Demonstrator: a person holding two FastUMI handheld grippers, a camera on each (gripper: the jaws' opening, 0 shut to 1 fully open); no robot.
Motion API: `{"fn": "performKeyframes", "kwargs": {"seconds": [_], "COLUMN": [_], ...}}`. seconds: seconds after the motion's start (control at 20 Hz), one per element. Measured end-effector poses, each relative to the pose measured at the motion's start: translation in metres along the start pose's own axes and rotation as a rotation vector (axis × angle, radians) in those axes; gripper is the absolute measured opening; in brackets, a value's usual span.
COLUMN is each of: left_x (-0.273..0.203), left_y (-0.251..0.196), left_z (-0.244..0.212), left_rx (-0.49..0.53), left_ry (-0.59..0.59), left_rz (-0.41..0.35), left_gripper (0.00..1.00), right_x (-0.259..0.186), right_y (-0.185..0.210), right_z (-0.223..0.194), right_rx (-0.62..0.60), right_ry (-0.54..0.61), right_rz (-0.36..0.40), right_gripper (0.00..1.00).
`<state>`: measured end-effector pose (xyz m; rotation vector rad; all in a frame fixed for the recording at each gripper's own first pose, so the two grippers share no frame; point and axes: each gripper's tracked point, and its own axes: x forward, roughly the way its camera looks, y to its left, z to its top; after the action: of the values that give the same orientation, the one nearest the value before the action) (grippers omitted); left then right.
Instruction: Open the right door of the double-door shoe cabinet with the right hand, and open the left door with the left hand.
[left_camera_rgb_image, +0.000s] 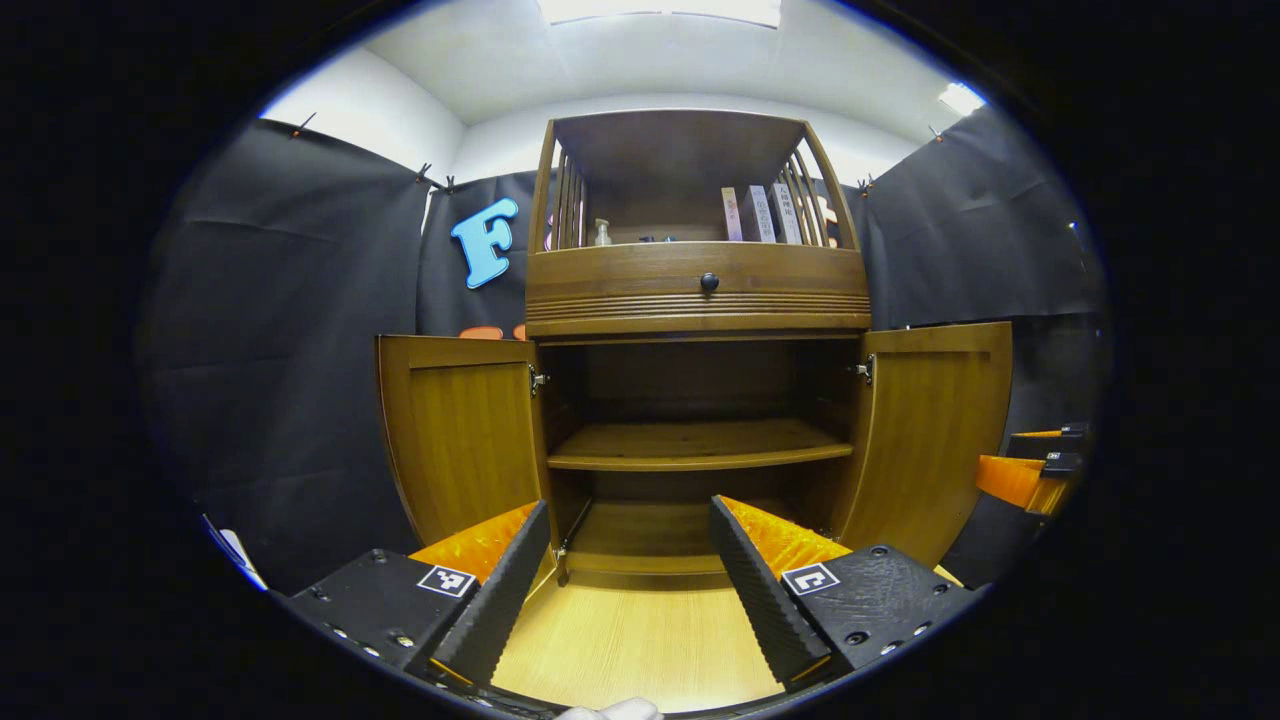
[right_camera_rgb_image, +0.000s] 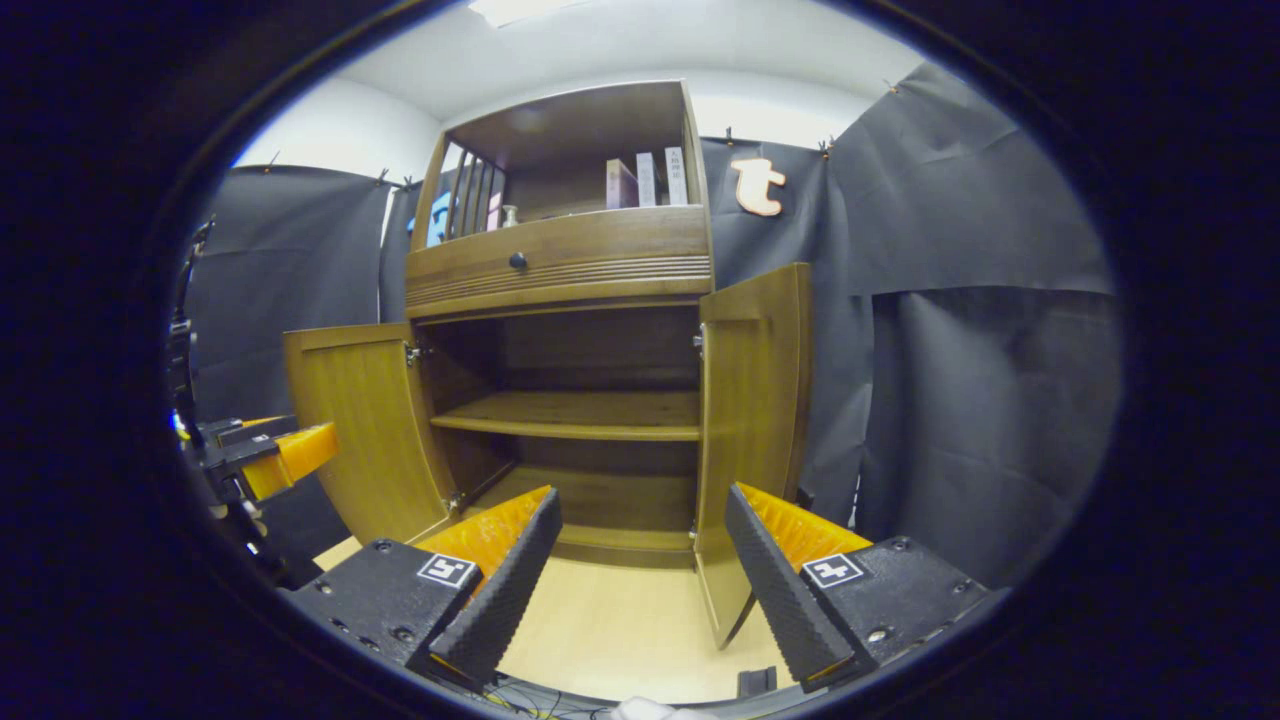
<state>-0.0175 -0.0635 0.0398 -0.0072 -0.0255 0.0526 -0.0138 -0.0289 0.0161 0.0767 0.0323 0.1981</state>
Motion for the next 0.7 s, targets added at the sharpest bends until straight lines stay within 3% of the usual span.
{"fn": "performKeyframes", "kwargs": {"seconds": [0.55, 0.6, 0.7], "left_x": [0.010, 0.012, 0.014], "left_y": [-0.021, -0.025, -0.030], "left_z": [-0.001, 0.000, 0.000], "left_rx": [0.015, 0.013, 0.006], "left_ry": [0.007, 0.007, 0.013], "left_rz": [-0.064, -0.072, -0.083], "left_gripper": [0.95, 1.00, 0.95], "right_x": [0.000, 0.000, -0.001], "right_y": [-0.026, -0.031, -0.040], "right_z": [0.004, 0.004, 0.004], "right_rx": [0.023, 0.028, 0.038], "right_ry": [-0.017, -0.018, -0.012], "right_rz": [-0.077, -0.086, -0.105], "right_gripper": [1.00, 1.00, 1.00]}}
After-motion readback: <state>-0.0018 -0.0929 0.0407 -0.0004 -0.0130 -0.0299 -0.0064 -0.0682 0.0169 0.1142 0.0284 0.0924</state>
